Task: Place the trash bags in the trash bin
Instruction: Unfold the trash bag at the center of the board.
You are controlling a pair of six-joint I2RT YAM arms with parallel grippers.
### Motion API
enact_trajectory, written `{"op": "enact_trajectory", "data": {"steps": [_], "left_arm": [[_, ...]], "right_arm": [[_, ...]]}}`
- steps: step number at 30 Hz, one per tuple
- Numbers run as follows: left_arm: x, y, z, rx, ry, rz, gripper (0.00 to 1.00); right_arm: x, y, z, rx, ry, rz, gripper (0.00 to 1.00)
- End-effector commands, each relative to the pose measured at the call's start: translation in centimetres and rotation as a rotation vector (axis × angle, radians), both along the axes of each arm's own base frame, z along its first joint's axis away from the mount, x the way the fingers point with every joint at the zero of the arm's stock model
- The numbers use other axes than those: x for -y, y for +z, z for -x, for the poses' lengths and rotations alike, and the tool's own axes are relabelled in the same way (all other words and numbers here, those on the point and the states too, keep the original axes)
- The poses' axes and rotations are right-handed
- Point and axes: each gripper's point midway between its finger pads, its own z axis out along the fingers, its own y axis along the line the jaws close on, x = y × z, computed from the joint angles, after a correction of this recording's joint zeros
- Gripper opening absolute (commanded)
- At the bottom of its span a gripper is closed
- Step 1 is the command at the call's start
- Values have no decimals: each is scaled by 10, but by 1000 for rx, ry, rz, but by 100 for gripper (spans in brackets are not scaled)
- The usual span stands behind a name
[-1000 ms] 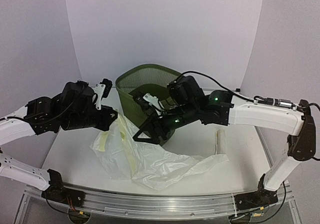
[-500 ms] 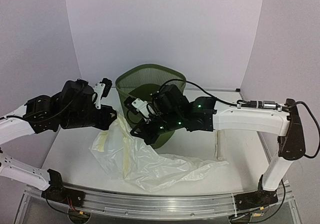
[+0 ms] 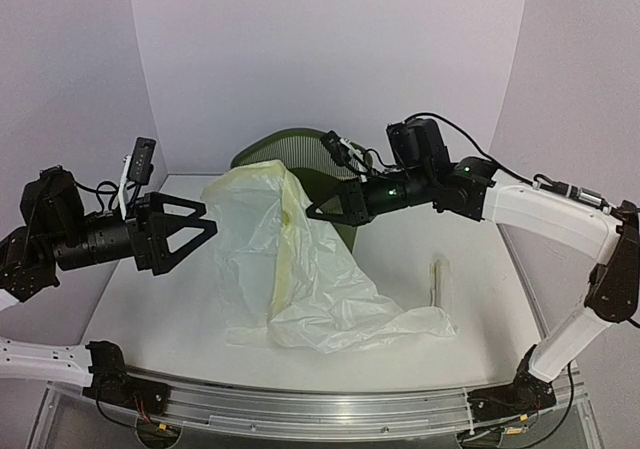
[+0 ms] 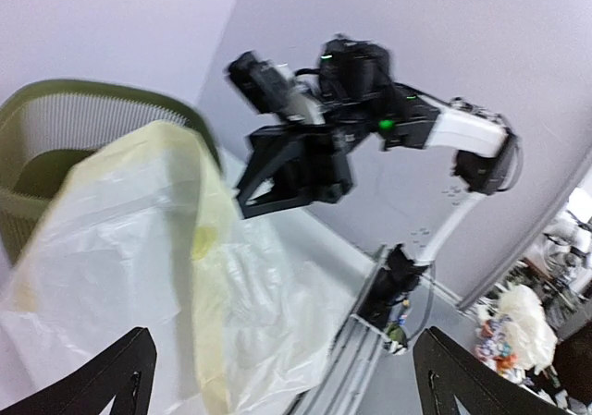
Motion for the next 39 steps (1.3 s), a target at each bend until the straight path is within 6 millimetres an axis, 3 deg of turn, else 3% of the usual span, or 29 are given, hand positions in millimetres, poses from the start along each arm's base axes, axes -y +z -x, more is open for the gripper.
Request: {"op": "enact_trajectory", "data": {"steps": [1,3,6,9,14,18,23,28,39], "left_arm": [[23,29,39,80,-269,128,100],[37,9,24,35,-229,71,99],[49,-21,-1,-23,-134,-19,80],[51,-30,-7,-10,-111,-15,52],[38,-37,-8,14,-65,23,34],[33,-40,-14,17,-20,47,30],[43,-30,-11,43,-65,104,36],[53,-23,-13,51,-81,132,29],[64,-10,-15,103,-106,150,28]], "right_arm": [[-7,22,27,-109,141,-103,0],[-8,32,42,-121,234,-162,0],[-6,50,55,-101,308,-251,0],[-1,63,65,-99,353,-294,0],[3,68,72,-117,384,-321,0],[1,70,76,-145,420,-341,0],[-5,63,74,-189,443,-340,0],[-6,62,78,-196,460,-349,0],[-9,55,78,-211,462,-342,0]]}}
